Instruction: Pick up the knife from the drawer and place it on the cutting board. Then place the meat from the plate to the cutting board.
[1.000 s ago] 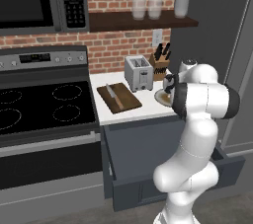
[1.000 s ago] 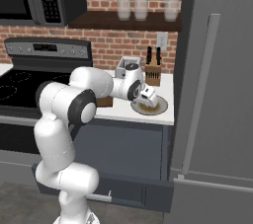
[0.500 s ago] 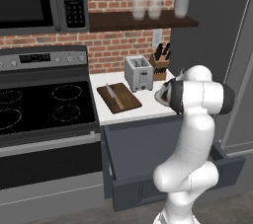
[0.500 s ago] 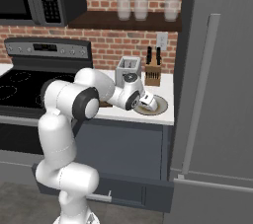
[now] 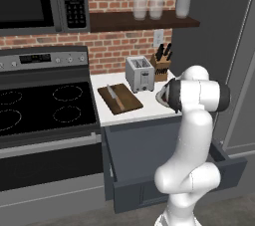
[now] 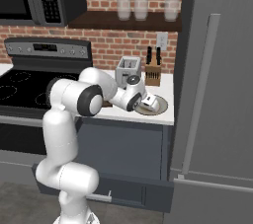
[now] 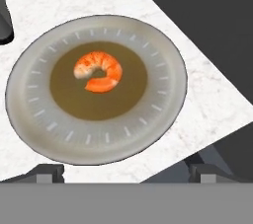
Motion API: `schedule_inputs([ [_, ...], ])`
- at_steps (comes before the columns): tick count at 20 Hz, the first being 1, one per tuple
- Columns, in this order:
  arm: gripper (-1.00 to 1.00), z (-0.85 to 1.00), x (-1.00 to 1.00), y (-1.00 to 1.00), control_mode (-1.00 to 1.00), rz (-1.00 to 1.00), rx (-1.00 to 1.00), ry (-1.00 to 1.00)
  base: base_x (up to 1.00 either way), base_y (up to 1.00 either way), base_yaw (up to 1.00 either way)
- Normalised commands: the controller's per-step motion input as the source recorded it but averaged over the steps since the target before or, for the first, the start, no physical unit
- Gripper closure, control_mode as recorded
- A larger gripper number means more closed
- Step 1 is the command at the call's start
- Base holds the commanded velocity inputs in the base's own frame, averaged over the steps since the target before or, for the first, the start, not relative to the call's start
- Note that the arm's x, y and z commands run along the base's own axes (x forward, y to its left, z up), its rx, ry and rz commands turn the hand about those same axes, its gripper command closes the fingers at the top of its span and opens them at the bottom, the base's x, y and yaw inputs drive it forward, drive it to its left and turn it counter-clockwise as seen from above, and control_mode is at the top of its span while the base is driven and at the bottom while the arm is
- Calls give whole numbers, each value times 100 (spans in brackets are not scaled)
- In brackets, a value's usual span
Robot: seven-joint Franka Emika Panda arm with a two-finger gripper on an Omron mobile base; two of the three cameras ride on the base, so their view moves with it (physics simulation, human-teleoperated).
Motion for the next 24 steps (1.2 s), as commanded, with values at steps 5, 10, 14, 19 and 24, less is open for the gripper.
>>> schedule_inputs([
  [5,-100,0,10,0,-100,0,0,6,0,0,0],
  [10,-100,0,23,0,-100,0,0,6,0,0,0],
  [14,-100,0,31,0,-100,0,0,6,0,0,0],
  [19,-100,-2,36,0,-100,0,0,3,0,0,0],
  [24,-100,-27,25,1,-100,0,0,2,0,0,0],
])
